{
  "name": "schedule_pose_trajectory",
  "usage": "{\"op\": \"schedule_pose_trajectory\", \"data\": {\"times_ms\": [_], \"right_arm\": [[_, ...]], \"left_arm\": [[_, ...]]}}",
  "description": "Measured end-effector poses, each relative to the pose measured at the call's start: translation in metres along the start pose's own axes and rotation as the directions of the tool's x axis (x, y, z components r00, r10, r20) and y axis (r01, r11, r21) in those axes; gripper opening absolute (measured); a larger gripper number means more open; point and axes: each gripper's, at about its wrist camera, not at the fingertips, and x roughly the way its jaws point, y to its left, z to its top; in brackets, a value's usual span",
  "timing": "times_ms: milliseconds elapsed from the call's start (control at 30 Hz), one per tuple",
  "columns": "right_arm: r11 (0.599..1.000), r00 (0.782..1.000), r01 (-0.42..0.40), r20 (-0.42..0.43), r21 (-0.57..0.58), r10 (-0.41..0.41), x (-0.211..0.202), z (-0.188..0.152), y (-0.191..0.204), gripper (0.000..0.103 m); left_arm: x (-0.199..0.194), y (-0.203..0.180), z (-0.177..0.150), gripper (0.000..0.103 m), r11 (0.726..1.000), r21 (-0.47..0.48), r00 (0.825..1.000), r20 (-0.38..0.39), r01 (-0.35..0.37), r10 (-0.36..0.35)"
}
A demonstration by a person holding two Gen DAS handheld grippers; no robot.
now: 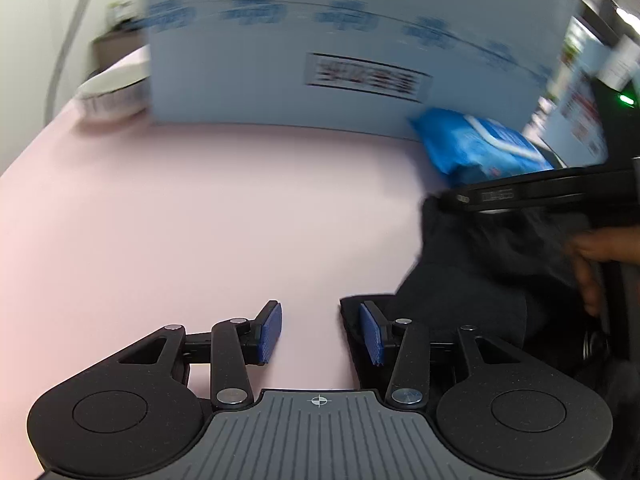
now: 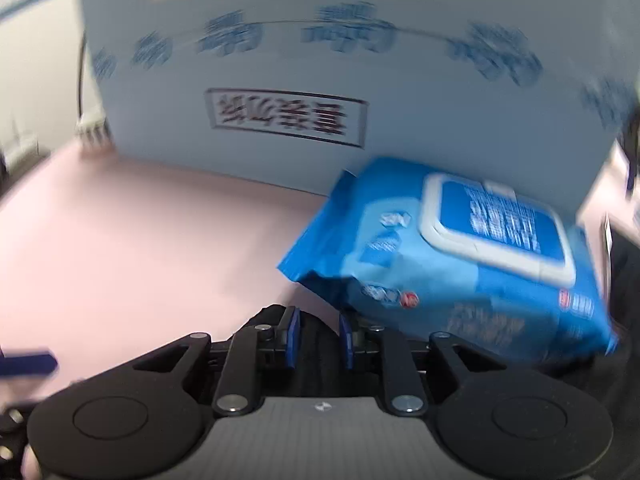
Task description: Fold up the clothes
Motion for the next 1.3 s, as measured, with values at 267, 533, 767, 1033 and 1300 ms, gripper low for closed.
{"op": "schedule_pose_trajectory", "data": {"times_ms": [267,533,767,1033,1300], "right_arm": [[0.95,0.966,-0.212,0.096,-0.23,0.239,-0.074,-0.024,0.02,0.032],[0.977,0.999,-0.054,-0.011,-0.208,0.053,-0.017,-0.044,0.025,0.027],[0.997,1.0,-0.005,-0.026,-0.072,0.003,-0.009,-0.025,0.014,0.041],[0.994,1.0,-0.031,-0.006,-0.102,0.031,-0.006,-0.032,0.01,0.042],[0.993,0.999,-0.044,0.016,-0.11,0.046,-0.011,-0.039,0.008,0.045]], "left_arm": [[-0.008,0.039,0.015,0.044,0.957,-0.281,0.997,0.053,0.068,-0.055],[-0.02,0.051,0.018,0.047,0.973,-0.103,0.976,0.086,0.207,-0.198],[-0.005,0.003,0.002,0.047,0.962,0.1,0.967,-0.006,0.255,-0.255],[0.02,-0.021,0.01,0.048,0.997,0.074,0.995,0.098,0.004,-0.011],[0.015,-0.008,0.0,0.049,0.996,-0.006,0.985,0.143,-0.093,0.093]]}}
